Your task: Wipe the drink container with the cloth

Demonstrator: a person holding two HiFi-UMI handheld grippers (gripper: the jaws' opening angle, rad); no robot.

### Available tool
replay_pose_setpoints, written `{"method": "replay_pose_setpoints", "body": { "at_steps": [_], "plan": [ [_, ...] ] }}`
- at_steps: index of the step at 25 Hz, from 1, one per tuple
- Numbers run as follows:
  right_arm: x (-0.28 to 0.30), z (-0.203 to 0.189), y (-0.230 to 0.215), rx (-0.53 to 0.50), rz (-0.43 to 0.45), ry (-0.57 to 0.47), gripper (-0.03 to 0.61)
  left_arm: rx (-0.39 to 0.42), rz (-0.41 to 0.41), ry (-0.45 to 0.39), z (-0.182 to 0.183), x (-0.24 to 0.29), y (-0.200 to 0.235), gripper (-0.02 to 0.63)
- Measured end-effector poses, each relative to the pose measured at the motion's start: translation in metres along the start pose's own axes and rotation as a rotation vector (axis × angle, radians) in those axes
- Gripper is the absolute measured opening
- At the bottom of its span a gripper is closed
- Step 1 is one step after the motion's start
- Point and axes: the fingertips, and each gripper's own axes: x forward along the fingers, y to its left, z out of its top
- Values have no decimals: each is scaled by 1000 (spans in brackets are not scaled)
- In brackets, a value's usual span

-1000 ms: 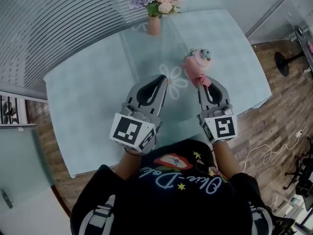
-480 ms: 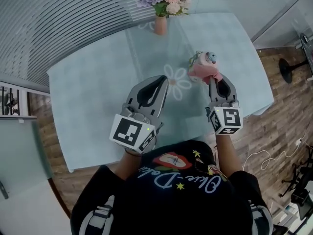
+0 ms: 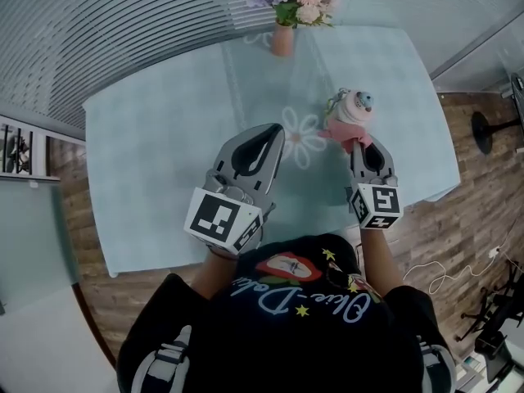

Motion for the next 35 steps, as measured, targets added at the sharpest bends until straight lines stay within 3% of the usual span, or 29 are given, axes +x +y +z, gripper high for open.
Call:
{"method": "replay_pose_setpoints", "body": {
  "at_steps": [13, 23, 27, 35],
  "plan": [
    [10, -50, -6, -44, -5, 195, 25, 5, 25, -7, 5, -4, 5, 5],
    [15, -64, -6, -54, 13, 247, 26, 11, 23, 6, 3, -5, 4, 5],
    [5, -42, 0, -105, 65, 198, 26, 19, 20, 8, 3, 0, -3, 5],
    [-32, 35, -1, -287, 237, -39, 26, 23, 65, 6, 11, 8, -12, 5]
  ]
}}
